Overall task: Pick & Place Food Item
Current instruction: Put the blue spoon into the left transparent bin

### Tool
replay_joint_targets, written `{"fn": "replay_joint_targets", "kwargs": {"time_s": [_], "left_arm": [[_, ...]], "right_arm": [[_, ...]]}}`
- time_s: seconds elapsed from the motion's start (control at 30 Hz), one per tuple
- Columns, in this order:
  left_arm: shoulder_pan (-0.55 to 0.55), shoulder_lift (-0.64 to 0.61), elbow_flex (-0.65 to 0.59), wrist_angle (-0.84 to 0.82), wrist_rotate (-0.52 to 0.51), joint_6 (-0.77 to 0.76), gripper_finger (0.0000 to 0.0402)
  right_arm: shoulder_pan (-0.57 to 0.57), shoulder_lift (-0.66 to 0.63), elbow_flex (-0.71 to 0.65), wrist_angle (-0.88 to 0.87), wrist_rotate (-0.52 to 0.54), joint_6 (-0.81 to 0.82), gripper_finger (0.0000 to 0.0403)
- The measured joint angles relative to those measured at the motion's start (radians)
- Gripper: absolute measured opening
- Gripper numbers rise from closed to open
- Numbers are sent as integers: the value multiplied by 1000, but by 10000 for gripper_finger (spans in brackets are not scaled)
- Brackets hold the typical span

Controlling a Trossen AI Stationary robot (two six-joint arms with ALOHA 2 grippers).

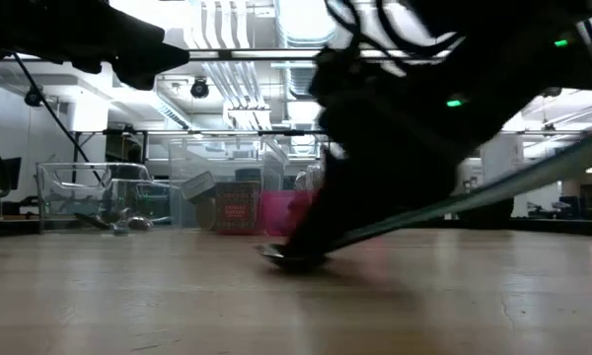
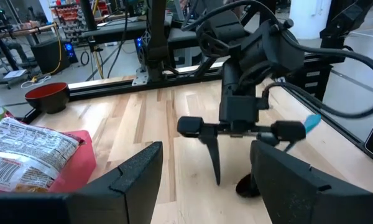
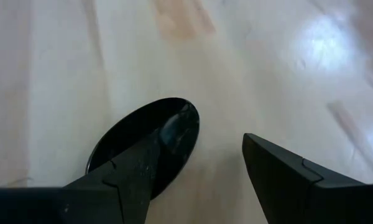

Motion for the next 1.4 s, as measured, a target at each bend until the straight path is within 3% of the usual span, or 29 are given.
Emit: {"fn": "replay_joint_targets", "kwargs": {"time_s": [0.33, 0.77, 1.4], "left_arm": [[0, 0, -1, 0, 0, -3, 243], [0, 0, -2, -4, 0, -2, 243], [0, 0, -2, -25, 0, -3, 243]], "right_arm": [[-88, 100, 191, -25, 4, -165, 235], [-212, 237, 376, -14, 5, -222, 235], [-204, 150, 417, -89, -2, -423, 235]]}}
